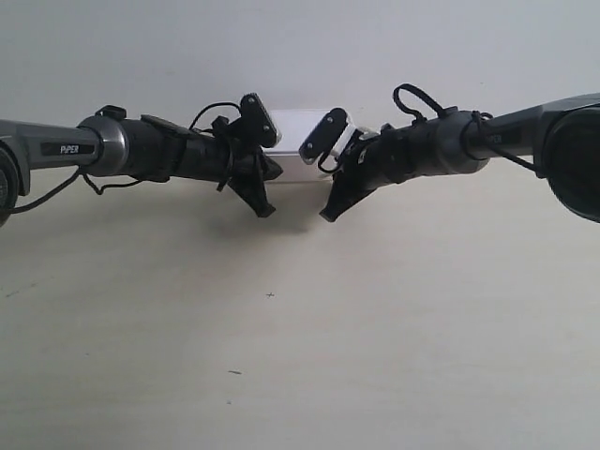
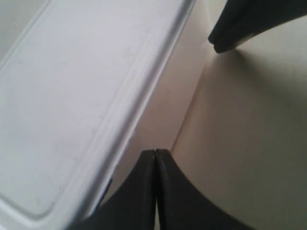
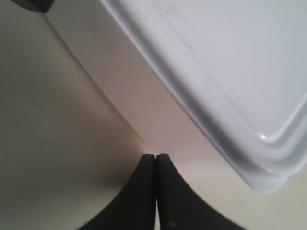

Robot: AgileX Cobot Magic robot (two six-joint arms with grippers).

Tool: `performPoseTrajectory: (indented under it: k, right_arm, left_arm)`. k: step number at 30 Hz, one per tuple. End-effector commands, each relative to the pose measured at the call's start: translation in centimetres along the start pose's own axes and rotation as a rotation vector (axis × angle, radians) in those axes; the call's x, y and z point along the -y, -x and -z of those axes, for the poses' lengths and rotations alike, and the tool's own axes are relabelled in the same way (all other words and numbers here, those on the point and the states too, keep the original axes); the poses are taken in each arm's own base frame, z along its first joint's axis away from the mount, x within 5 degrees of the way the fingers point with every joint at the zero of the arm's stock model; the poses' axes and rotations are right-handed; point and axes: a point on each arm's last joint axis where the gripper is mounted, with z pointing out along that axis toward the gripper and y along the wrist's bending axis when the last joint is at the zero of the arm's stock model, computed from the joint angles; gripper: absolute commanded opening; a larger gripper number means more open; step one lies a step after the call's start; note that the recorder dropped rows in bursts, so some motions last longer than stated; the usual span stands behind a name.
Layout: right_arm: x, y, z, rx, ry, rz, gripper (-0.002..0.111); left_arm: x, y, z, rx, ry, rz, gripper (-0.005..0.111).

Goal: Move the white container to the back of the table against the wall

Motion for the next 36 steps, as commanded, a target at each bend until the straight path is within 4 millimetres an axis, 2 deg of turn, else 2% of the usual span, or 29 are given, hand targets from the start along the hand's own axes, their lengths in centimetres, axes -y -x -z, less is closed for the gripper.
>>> performPoseTrajectory:
  k: [1, 11, 23, 31, 36]
  right_arm:
    - [1.5, 0.4, -0.3, 0.02, -0.029, -0.019, 0.0]
    - [1.9, 0.7, -1.4, 0.014, -0.028, -0.024, 0.0]
    - [1.9, 0.6, -1.6, 0.031, -0.041, -0.022, 0.0]
    - [2.0, 0.7, -1.7, 0.056, -0.06, -0.021, 0.0]
    - [2.1, 0.7, -1.8, 0.065, -0.069, -0.023, 0.0]
  left_arm:
    - [-0.8, -0.6, 0.2, 0.01, 0.0, 0.02, 0.0]
    - [-1.4, -1.0, 0.2, 0.051, -0.017, 0.07, 0.0]
    - [-1.6, -1.3, -0.5, 0.067, -0.004, 0.103, 0.0]
    - [-3.0, -1.3, -0.3, 0.093, 0.026, 0.105, 0.0]
    - [-3.2, -1.3, -0.3, 0.104, 0.026, 0.122, 0.0]
